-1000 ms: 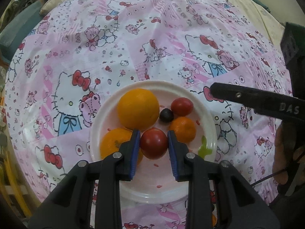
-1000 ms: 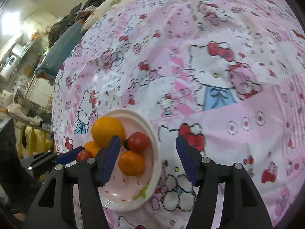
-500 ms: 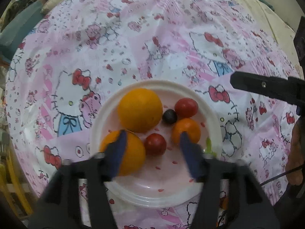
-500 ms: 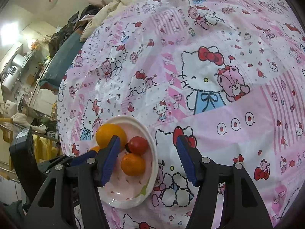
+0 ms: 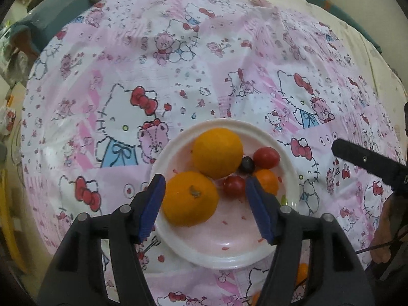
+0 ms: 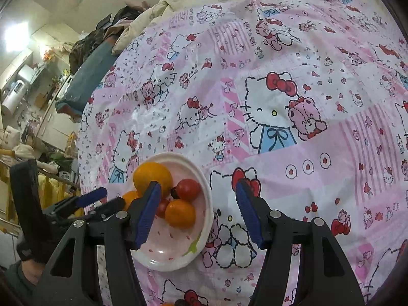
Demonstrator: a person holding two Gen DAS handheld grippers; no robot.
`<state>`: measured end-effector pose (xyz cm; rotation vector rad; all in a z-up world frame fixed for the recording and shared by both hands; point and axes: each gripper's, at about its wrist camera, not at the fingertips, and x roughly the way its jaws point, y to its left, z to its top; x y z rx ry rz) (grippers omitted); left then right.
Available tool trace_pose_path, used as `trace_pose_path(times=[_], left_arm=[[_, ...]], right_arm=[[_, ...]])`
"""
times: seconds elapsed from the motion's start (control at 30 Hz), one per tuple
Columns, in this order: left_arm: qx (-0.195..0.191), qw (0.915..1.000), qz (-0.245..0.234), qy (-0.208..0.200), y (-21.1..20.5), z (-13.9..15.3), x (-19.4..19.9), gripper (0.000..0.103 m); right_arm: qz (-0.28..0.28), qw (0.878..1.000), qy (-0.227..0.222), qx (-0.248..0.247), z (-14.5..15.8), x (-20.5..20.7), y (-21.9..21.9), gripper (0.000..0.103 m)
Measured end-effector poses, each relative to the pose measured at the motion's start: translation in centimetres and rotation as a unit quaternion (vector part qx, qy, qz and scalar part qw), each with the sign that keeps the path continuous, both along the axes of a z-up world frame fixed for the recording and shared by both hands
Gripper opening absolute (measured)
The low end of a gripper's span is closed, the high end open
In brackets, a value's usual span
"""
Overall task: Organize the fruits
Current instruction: 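Lower the red cherry tomato onto the plate and open the left gripper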
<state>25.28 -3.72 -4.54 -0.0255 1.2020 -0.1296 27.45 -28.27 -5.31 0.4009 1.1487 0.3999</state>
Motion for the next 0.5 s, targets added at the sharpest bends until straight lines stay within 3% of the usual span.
trace_pose_path(times=[0.13,0.2,0.3,0.5], left_arm=[[-0.015,0.9997,0.012,-0.014,0.6,1.1,-1.3,0.062],[-0.022,0.9994,0.018,-0.020,1.0,1.6,-2.0,0.073],[-0.019,0.9989,0.023,-0.037,1.4,2.7,-3.2,0.080],[-0.016,0.9985,0.027,-0.045,2.3,3.8,-5.7,0.082]], right_arm=[[0.012,1.000,-0.002,-0.008,0.5,-0.9,0.6,0.073],[0.018,1.000,-0.008,-0.014,1.1,-1.3,0.8,0.076],[0.023,0.999,-0.022,-0.020,2.2,-1.9,0.9,0.077],[0.021,0.999,-0.025,-0.019,3.0,-4.4,0.7,0.077]])
